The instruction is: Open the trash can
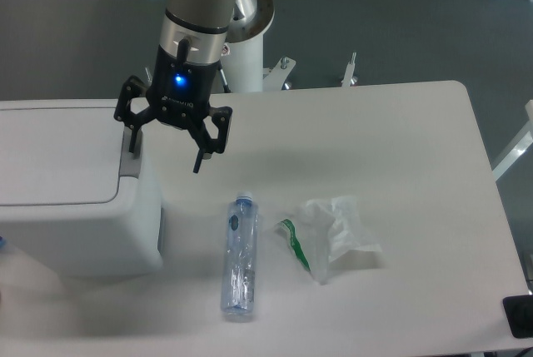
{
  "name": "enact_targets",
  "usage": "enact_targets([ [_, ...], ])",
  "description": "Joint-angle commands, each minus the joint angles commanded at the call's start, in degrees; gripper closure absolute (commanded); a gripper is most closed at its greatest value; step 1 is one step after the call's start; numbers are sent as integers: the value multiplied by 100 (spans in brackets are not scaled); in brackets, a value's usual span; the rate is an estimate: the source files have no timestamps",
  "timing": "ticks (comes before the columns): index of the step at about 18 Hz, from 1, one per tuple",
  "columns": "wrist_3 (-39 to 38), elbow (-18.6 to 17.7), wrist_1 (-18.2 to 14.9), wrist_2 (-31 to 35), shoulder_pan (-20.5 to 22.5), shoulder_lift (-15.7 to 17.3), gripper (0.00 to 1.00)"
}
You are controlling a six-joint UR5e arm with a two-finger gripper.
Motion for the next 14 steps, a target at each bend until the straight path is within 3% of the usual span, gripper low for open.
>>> enact_targets([
  [14,-9,-53,0,0,0,9,0],
])
